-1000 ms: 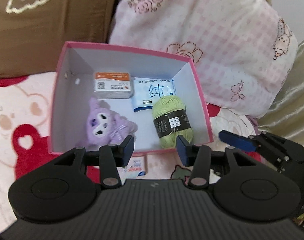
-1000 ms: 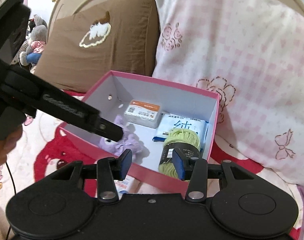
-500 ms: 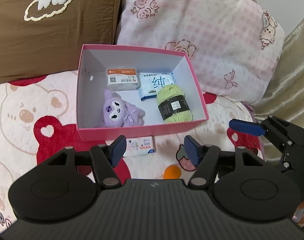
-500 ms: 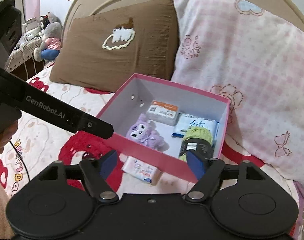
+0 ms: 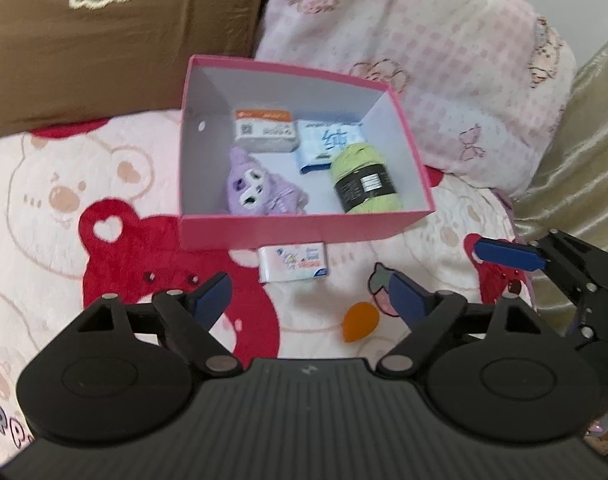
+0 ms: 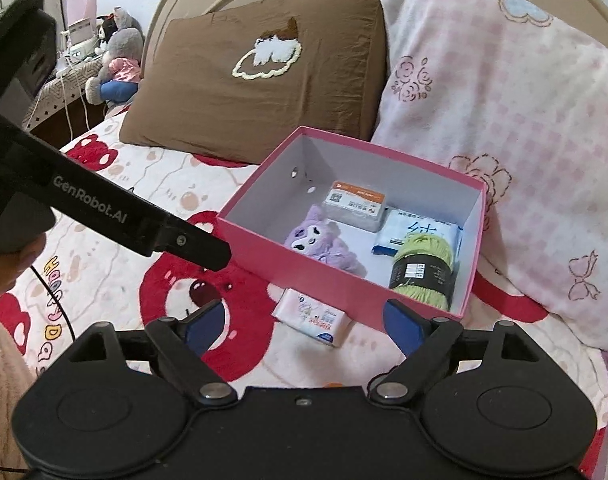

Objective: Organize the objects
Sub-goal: 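Move the open left tool down toward the white tissue pack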

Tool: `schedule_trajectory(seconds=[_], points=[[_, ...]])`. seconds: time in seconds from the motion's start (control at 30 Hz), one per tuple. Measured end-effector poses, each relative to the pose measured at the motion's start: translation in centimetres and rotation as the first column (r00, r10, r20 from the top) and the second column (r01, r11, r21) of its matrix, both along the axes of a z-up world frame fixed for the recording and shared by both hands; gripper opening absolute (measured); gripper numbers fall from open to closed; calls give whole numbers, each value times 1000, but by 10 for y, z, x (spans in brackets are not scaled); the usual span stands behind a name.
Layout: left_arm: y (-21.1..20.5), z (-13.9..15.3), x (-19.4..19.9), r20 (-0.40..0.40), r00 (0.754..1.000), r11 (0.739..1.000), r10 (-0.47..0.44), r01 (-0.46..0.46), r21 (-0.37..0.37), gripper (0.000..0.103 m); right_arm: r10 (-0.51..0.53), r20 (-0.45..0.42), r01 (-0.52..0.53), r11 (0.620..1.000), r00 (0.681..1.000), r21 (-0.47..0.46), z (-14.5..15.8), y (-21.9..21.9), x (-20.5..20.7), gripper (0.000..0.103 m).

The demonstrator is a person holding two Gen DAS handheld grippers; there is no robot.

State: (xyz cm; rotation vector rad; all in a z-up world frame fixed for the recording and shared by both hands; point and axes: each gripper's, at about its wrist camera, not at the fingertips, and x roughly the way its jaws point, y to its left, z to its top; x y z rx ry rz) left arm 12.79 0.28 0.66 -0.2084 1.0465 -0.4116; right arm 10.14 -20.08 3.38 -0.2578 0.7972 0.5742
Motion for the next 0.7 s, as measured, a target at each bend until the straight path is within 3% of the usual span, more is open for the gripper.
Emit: schedule_trajectory(seconds=[0.2,0.37,0.7], points=[[6,-13,-2,8,1000,999,2,-2,40,92,20,-21,-20,1000,1000,7,-6,5,-4,89],[15,-29,0,-43,999,999,26,-28,-33,92,44,-43,-45,999,998,-2,-17,12,-3,89],[15,-72,7,-34,999,999,35,-36,-19,92,101,-1,-101,990,995,-102,-44,40,-15,89]])
